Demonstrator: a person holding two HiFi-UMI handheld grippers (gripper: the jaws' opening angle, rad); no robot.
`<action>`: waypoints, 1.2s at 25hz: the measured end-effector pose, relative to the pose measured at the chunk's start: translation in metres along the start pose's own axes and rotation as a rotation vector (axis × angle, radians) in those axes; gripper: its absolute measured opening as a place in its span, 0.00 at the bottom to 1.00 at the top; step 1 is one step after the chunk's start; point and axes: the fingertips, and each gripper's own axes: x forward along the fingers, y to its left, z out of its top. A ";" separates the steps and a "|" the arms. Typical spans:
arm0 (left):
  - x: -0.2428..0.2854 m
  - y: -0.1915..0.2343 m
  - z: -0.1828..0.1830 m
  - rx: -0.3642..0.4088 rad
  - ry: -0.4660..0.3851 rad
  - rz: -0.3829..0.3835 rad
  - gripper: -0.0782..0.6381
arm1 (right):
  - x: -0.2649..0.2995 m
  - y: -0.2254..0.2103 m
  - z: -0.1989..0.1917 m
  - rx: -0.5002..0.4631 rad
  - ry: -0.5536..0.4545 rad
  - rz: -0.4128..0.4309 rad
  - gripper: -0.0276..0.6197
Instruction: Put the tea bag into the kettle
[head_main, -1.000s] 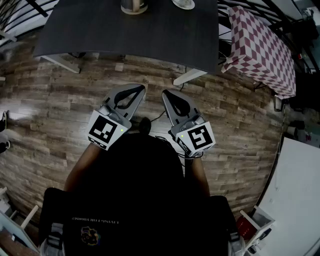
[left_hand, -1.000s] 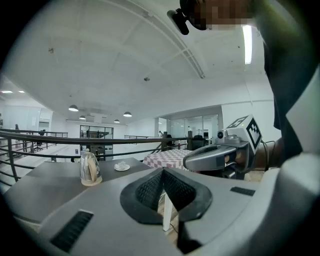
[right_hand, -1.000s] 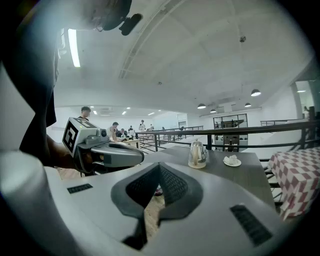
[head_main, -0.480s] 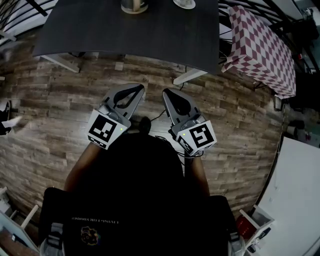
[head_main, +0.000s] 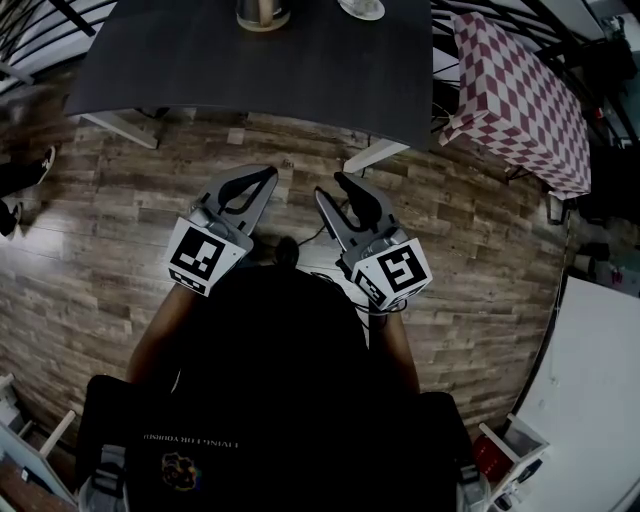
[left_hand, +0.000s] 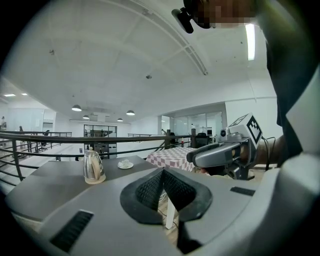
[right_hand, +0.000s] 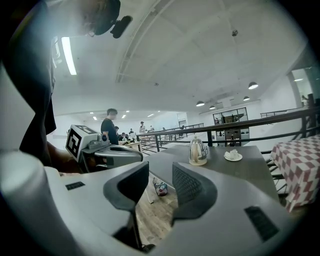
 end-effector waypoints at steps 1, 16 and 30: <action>0.002 -0.001 0.001 0.001 0.000 0.007 0.12 | -0.004 -0.003 0.000 -0.003 -0.002 0.002 0.26; 0.026 -0.001 0.001 0.024 0.008 0.090 0.12 | -0.034 -0.048 -0.016 0.020 -0.018 -0.010 0.26; 0.092 0.077 0.009 -0.001 0.027 0.076 0.12 | 0.041 -0.122 0.007 0.071 -0.010 -0.032 0.26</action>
